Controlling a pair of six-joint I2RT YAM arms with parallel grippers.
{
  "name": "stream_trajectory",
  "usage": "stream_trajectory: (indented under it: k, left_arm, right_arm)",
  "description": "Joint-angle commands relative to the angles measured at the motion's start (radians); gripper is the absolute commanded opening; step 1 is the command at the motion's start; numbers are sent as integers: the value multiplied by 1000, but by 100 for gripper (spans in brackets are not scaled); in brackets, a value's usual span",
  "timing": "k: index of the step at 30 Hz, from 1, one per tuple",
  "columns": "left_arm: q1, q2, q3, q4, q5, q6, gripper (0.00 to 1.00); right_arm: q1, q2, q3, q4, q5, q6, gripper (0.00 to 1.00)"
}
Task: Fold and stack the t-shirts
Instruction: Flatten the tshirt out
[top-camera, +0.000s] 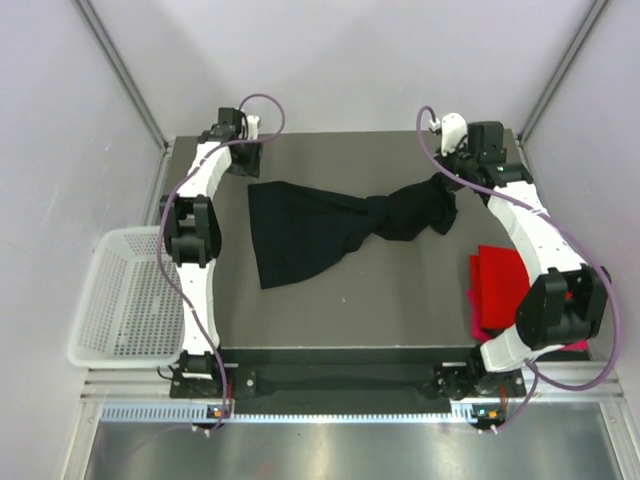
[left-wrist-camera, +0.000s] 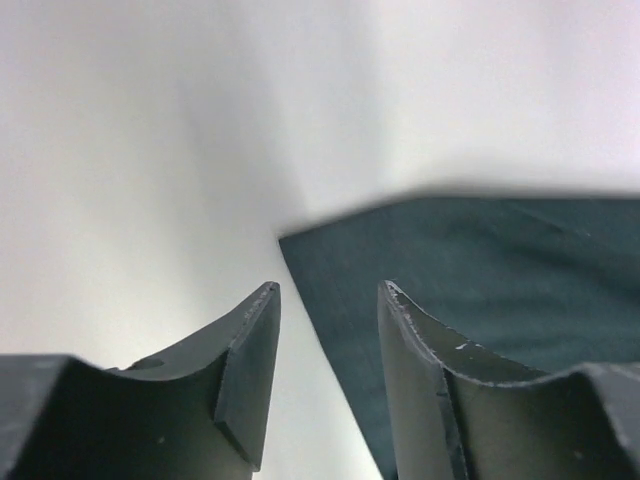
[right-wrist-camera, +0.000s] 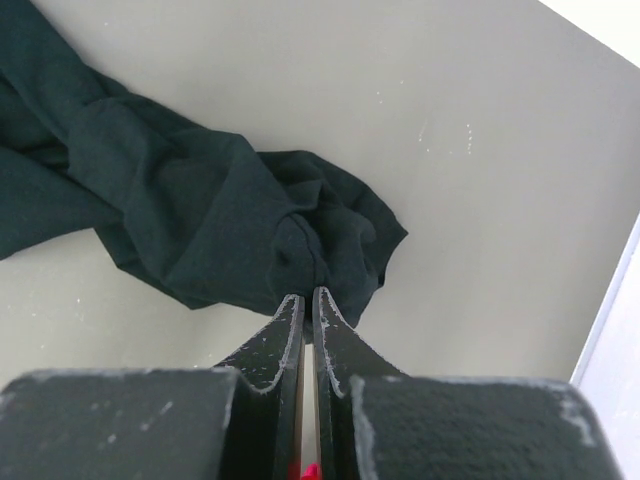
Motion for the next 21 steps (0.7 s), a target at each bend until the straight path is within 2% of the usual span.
stream_trajectory:
  k: [1, 7, 16, 21]
  left_arm:
    - [9, 68, 56, -20, 14, -65, 49]
    - [40, 169, 145, -40, 47, -77, 44]
    - [52, 179, 133, -49, 61, -74, 43]
    - [54, 47, -75, 83, 57, -62, 45]
  right_arm:
    - [3, 7, 1, 40, -17, 11, 0]
    - [3, 38, 18, 36, -22, 14, 0]
    - [4, 73, 30, 30, -16, 11, 0]
    - [3, 70, 19, 36, -20, 9, 0]
